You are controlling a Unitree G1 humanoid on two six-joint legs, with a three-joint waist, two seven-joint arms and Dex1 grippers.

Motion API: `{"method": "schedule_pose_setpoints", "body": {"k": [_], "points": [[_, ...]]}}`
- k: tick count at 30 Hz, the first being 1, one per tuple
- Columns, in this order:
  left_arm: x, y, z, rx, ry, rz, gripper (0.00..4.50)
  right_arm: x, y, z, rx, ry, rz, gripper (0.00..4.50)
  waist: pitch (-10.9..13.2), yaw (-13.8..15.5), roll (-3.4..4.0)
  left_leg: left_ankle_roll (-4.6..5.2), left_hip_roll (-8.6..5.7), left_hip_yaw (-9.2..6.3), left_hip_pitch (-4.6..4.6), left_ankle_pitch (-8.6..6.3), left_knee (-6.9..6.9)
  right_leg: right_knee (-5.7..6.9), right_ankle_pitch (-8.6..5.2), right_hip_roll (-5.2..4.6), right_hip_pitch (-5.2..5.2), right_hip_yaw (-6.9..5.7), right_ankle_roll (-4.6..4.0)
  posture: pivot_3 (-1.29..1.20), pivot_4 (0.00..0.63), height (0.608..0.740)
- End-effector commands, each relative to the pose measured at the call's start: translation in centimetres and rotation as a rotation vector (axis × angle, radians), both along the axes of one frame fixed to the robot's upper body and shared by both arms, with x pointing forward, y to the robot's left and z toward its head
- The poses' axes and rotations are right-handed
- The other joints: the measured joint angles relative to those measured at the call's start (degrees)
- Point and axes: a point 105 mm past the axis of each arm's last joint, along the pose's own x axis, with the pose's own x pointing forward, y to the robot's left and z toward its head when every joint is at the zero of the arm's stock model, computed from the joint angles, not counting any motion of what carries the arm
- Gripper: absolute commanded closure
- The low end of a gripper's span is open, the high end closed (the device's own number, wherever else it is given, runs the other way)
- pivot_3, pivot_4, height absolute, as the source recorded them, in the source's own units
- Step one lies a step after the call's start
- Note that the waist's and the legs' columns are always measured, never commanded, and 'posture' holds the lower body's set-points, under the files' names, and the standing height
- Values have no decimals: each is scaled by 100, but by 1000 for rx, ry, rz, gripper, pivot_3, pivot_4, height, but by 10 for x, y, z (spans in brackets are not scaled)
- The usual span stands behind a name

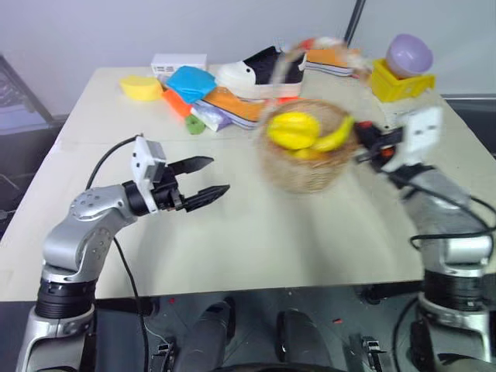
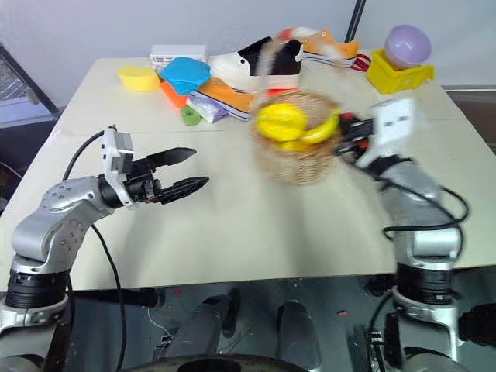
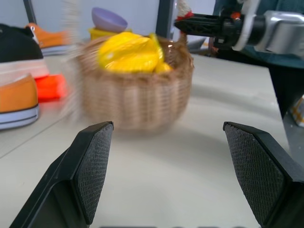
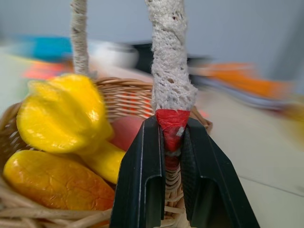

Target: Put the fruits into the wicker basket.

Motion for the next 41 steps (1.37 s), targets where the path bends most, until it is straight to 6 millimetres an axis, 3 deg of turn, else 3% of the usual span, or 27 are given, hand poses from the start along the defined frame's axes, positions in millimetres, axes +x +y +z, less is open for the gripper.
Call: {"method": "schedule_pose_setpoints", "body": {"k": [1, 5, 7, 10, 15, 20, 24, 26, 28, 31, 35, 41], "points": [[-1, -14, 10, -17, -52, -53, 510, -12, -47, 17, -10, -104, -191, 4413, 0, -18, 0, 5, 0, 1, 0, 3, 0, 1, 0, 0, 0, 1, 0, 0, 150, 740], [-1, -29, 12, -37, -56, -105, 510, -11, -84, 9, 48, -106, -318, 4413, 0, -155, 9, 7, 9, 8, 4, 5, -2, 5, 1, 1, -1, 7, 1, 0, 150, 740], [-1, -34, 13, -43, -63, -118, 510, -11, -91, 6, 57, -100, -329, 4413, 0, -189, 16, 7, 9, 8, 7, 6, -2, 9, 2, 6, 1, 7, 4, 0, 150, 740], [-1, -38, 15, -51, -68, -127, 510, -14, -94, 6, 60, -101, -330, 3164, 0, -184, 18, 8, 10, 8, 12, 6, -2, 11, 8, 8, 5, 6, 16, 0, 150, 740], [0, -35, 11, -42, -57, -119, 510, -27, -82, 9, 18, -103, -279, 525, 0, -152, 18, 8, 8, 5, 12, 7, 3, 9, 7, 7, 11, 5, 15, 0, 150, 740], [7, -15, 4, -31, -29, -26, 510, -51, -69, -3, -74, -45, -199, 525, 0, -146, 18, 9, 5, 1, 13, 6, 4, 5, -1, 4, 17, 3, 4, 0, 150, 740], [14, 25, -16, 17, 44, 162, 510, -73, -25, -36, -146, 96, 75, 525, -1, -172, 22, 11, 9, -1, 27, 2, -6, 4, -6, -3, 25, 3, 5, 0, 150, 740], [15, 48, -32, 52, 72, 279, 510, -78, 12, -52, -151, 159, 255, 525, 1, -206, 28, 11, 11, 1, 39, 0, -9, 4, -7, -5, 31, 7, 3, 0, 150, 740], [14, 68, -50, 89, 103, 376, 510, -80, 40, -62, -131, 191, 393, 525, 1, -237, 29, -2, 12, 3, 60, -10, -10, 2, -8, -6, 44, 21, 1, 0, 150, 740], [9, 90, -69, 102, 138, 490, 510, -72, 61, -70, -82, 197, 498, 525, 2, -195, 26, -1, 17, 3, 79, -15, -13, -12, -14, -13, 73, 27, -7, 0, 150, 740], [-2, 105, -81, 103, 147, 576, 510, -57, 72, -80, -66, 211, 551, 525, 2, -116, 26, 6, 10, 3, 60, -19, -13, -41, -16, -23, 58, 20, -9, 0, 150, 740], [-10, 111, -85, 85, 148, 623, 510, -44, 72, -90, -59, 218, 587, 525, 2, -22, 27, 11, 7, 3, 46, -23, -18, -60, -16, -26, 40, 8, -6, 0, 150, 740]]}}
